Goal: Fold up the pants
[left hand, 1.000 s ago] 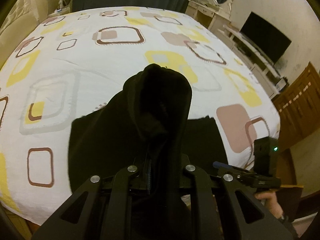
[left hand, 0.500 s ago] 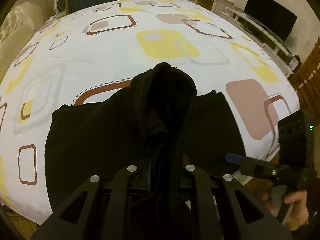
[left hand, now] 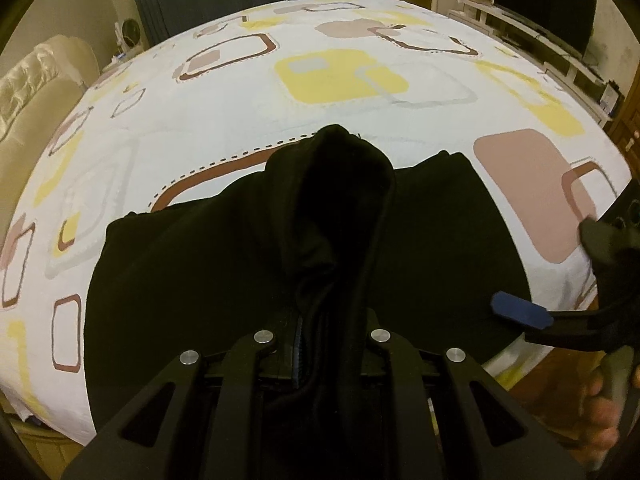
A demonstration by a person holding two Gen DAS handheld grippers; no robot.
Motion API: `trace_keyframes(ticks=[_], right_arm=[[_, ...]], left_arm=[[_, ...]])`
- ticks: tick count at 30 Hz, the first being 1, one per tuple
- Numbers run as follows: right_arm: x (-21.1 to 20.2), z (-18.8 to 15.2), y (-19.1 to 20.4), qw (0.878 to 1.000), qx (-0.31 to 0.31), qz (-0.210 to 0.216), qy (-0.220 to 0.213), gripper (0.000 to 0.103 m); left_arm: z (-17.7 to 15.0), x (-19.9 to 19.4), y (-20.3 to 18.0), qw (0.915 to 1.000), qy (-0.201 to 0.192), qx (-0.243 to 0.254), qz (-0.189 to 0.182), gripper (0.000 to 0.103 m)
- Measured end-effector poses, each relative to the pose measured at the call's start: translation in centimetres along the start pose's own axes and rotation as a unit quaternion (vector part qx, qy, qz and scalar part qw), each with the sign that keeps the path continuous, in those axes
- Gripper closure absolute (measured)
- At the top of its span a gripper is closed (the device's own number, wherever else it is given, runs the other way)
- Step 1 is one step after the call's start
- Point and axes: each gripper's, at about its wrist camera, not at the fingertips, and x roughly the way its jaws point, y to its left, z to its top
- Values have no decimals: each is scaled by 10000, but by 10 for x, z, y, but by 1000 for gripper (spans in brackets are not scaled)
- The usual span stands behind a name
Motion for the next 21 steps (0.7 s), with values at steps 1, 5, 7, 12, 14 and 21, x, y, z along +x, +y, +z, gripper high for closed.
trace_keyframes(ticks=[1, 5, 7, 12, 14, 21], right_arm=[[-2, 1, -2, 9999, 72, 75, -14, 6], [-3, 1, -2, 9998, 110, 134, -9, 6], [-3, 1, -3, 9998, 116, 131, -14, 6], [-3, 2, -3, 9998, 130, 141, -13, 6], [-2, 0, 1, 9998, 136, 131, -20, 6], [1, -1, 3, 9998, 145, 117, -31, 6]], left_arm=[[-1, 0, -2, 10000, -18, 10, 40, 88], [-1, 4, -7, 9998, -52, 78, 188, 88], [-2, 5, -9, 9996, -60, 89, 253, 88], [-2, 6, -17, 9988, -74, 176, 445, 87], [-3, 5, -19, 9985, -87, 202, 493, 86], [-1, -1, -20, 9992, -102, 141, 370, 83]])
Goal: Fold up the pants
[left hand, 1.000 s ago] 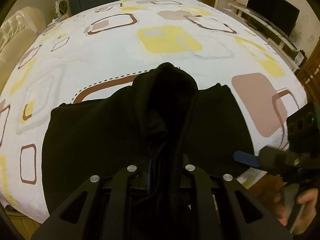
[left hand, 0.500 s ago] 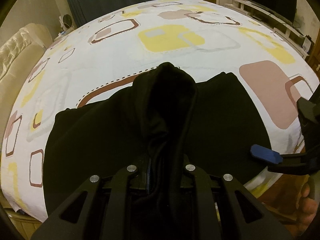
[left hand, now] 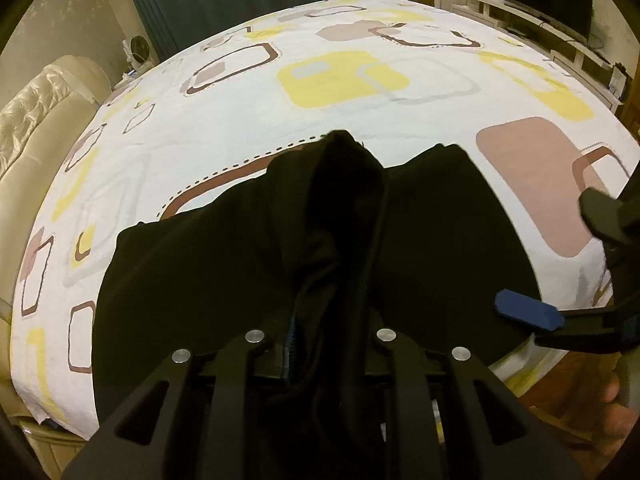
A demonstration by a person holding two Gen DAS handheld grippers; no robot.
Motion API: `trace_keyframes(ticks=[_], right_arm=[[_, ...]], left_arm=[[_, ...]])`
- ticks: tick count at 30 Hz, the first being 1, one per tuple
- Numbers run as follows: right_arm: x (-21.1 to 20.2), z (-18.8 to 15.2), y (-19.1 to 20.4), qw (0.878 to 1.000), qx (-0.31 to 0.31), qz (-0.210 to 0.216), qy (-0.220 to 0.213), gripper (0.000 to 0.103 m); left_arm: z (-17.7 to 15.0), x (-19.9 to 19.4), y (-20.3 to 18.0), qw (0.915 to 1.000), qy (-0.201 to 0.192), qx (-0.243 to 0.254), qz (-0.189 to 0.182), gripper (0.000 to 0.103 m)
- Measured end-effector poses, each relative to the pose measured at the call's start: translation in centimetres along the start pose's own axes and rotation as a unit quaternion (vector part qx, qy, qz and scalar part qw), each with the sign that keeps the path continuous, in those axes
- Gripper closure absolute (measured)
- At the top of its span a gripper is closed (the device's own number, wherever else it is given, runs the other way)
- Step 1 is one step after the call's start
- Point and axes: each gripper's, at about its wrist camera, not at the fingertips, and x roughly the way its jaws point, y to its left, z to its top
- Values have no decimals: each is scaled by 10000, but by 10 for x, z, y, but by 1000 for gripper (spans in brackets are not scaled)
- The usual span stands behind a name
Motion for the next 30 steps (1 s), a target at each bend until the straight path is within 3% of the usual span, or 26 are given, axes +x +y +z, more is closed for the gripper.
trace_keyframes(ticks=[4, 7, 10, 18, 24, 30], right_arm=[[0, 0, 0, 10000, 1, 4, 5, 6], [1, 0, 0, 10000, 11, 11, -3, 6], [2, 0, 0, 10000, 24, 24, -8, 6], [2, 0, 0, 10000, 28, 22, -21, 6], [2, 0, 1, 10000, 5, -7, -39, 6], [1, 1, 3, 9999, -42, -109, -72, 6]], left_arm=[[2, -14, -1, 9998, -114, -19, -179, 75], [2, -30, -2, 9993, -311, 14, -182, 45], [1, -48, 3, 9983, -583, -43, -32, 28], [-7, -74, 43, 9962, -753, -207, 397, 23], [-33, -75, 104, 9940, -485, -825, 534, 23], [-63, -64, 166, 9857, -249, -1390, 922, 23]])
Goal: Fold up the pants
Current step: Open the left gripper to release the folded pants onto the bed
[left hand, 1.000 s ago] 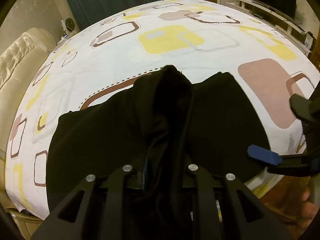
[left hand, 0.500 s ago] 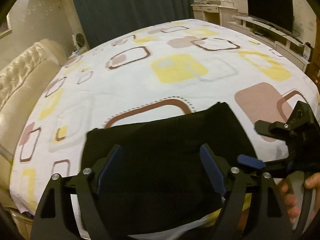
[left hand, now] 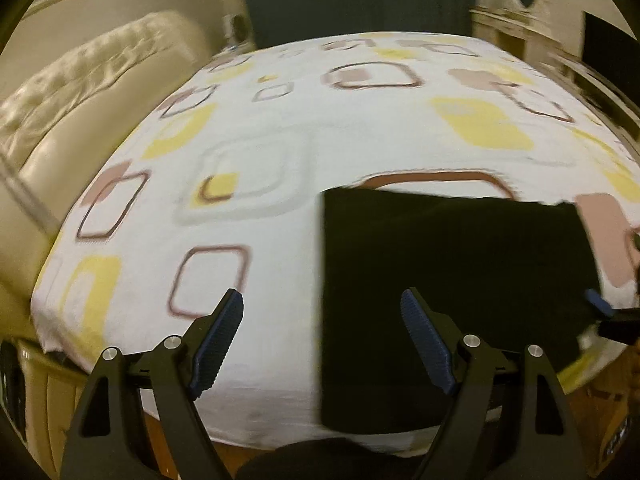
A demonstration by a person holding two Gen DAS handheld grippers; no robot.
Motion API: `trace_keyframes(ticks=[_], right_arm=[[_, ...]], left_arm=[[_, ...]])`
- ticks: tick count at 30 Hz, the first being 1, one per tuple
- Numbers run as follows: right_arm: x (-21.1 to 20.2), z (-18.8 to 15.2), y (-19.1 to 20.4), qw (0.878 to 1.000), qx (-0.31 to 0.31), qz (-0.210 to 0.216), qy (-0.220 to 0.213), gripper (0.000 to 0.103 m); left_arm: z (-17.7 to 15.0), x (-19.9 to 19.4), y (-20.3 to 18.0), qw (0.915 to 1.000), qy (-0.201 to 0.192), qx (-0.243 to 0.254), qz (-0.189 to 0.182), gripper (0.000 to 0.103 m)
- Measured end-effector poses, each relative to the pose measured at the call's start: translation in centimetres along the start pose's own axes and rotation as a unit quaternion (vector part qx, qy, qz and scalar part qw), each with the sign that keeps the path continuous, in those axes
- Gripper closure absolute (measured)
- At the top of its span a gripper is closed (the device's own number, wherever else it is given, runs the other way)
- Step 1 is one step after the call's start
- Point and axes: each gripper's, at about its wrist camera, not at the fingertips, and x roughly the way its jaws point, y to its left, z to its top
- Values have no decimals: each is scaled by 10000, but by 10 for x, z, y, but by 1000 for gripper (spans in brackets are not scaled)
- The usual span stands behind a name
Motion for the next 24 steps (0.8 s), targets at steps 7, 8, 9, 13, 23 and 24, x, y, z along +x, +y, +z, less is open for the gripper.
trace_keyframes(ticks=[7, 8, 9, 13, 23, 24], right_arm=[[0, -1, 0, 9999, -83, -93, 15, 6], [0, -1, 0, 9999, -82, -99, 15, 6], [0, -1, 0, 9999, -86, -108, 16, 6], [2, -3, 5, 9994, -153, -312, -26, 6], [17, -8, 31, 9894, -826, -1192, 110, 6], [19, -9, 33, 9876, -903, -1276, 128, 6]], left_arm=[[-19, 22, 43, 9983, 241, -514, 165, 23], [-20, 26, 44, 9983, 294, -480, 175, 23], [-21, 29, 45, 9984, 321, -427, 166, 23], [-25, 36, 46, 9986, 323, -409, 66, 23], [-27, 45, 43, 9983, 387, -424, -92, 23], [-27, 46, 44, 9981, 398, -450, -106, 23]])
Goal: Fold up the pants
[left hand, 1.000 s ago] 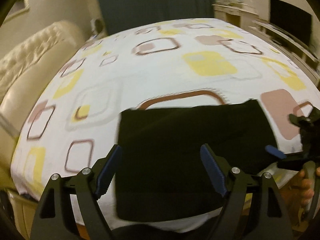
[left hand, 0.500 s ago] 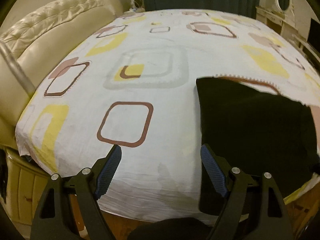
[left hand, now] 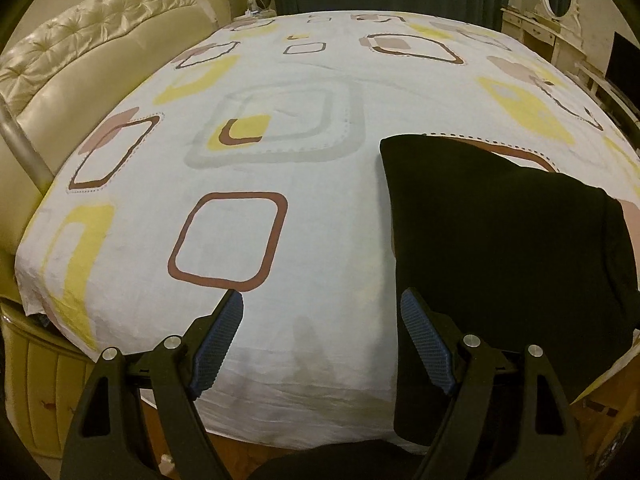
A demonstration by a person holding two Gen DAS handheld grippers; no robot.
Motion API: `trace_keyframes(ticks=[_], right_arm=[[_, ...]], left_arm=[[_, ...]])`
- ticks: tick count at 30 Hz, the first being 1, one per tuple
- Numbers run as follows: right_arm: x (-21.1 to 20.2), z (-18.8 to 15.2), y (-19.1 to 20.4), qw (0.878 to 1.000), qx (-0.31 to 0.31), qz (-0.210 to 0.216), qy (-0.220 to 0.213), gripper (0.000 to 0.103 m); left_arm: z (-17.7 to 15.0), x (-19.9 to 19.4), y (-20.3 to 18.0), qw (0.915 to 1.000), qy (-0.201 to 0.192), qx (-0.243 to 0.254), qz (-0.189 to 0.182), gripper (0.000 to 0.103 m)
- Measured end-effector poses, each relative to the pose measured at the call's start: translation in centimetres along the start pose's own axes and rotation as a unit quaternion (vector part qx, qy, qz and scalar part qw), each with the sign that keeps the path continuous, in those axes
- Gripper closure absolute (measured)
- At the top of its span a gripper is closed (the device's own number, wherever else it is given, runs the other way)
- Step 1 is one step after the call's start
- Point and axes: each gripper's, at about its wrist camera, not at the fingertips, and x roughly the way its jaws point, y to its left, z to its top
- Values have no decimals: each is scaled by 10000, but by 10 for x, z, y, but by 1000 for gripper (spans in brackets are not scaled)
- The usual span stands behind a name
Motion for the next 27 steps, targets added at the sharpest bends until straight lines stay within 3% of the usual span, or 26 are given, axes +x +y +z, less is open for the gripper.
trace_keyframes(ticks=[4, 20, 22, 23, 24, 27], right_arm=[[4, -1, 17, 9981, -454, -408, -46, 6], [33, 5, 35, 9885, -1069, -1074, -5, 6], [38, 3, 40, 9866, -1186, -1122, 58, 8], [40, 3, 42, 9860, -1222, -1132, 87, 15], [43, 2, 44, 9856, -1244, -1141, 119, 28], [54, 0, 46, 9876, -1133, -1012, 387, 32]], left_arm=[[1, 3, 3, 9999, 46, -87, -39, 23], [2, 4, 6, 9997, 86, -168, -122, 23], [2, 5, 6, 9997, 95, -178, -126, 23], [2, 5, 7, 9997, 96, -184, -125, 23], [2, 5, 7, 9997, 96, -185, -128, 23], [2, 5, 7, 9997, 98, -194, -124, 23]])
